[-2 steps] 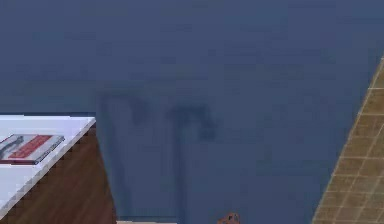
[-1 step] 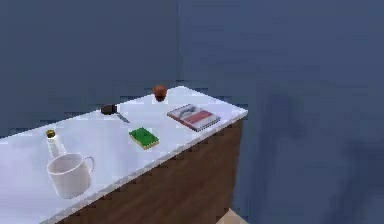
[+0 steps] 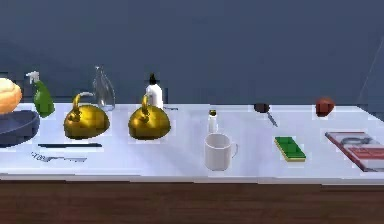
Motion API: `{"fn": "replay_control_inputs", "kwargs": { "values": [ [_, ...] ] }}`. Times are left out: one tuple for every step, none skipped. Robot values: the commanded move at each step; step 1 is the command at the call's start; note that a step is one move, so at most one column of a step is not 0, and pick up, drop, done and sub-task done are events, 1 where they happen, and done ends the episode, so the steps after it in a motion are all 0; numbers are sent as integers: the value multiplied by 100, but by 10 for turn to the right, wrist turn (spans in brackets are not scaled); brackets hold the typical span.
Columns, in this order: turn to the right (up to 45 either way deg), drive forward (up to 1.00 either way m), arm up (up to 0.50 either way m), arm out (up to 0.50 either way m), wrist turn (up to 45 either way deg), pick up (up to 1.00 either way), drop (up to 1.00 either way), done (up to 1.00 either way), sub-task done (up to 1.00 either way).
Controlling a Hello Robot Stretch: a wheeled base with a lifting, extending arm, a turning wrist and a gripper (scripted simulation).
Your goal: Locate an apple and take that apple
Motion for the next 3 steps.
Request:
{"fn": "replay_control_inputs", "kwargs": {
  "values": [
    [-450, 0, 0, 0, 0, 0, 0, 0, 0],
    [450, 0, 0, 0, 0, 0, 0, 0, 0],
    [240, 0, 0, 0, 0, 0, 0, 0, 0]
  ]
}}
